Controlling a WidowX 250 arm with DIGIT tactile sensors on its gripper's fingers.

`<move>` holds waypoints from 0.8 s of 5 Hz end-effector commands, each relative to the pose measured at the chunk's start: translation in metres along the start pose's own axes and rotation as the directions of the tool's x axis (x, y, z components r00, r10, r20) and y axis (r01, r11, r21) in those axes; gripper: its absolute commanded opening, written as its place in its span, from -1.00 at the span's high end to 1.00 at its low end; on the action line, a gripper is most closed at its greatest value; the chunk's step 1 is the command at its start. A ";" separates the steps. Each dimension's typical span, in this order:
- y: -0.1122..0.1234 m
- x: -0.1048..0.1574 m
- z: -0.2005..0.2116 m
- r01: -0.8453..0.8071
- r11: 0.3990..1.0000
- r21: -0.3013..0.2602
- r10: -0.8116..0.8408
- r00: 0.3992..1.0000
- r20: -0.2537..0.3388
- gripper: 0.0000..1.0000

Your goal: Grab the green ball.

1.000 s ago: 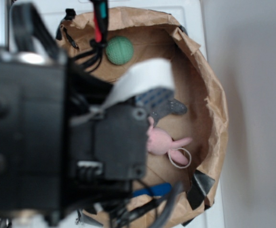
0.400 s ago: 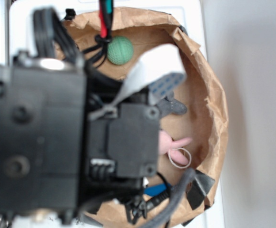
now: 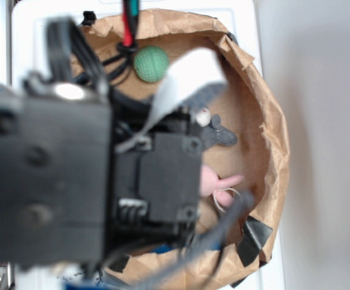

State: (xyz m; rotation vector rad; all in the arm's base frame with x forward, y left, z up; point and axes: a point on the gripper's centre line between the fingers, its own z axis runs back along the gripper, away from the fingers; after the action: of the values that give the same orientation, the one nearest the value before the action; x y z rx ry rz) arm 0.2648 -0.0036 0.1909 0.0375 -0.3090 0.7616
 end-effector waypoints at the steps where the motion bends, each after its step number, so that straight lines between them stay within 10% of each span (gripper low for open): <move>1: 0.009 0.005 -0.014 -0.217 0.976 -0.007 0.216 0.972 0.092 -1.00; 4: 0.036 0.017 -0.087 -0.205 0.979 0.009 0.201 0.969 0.146 -1.00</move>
State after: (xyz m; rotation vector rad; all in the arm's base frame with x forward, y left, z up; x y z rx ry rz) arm 0.2736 0.0372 0.0970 0.1034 -0.4126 0.9569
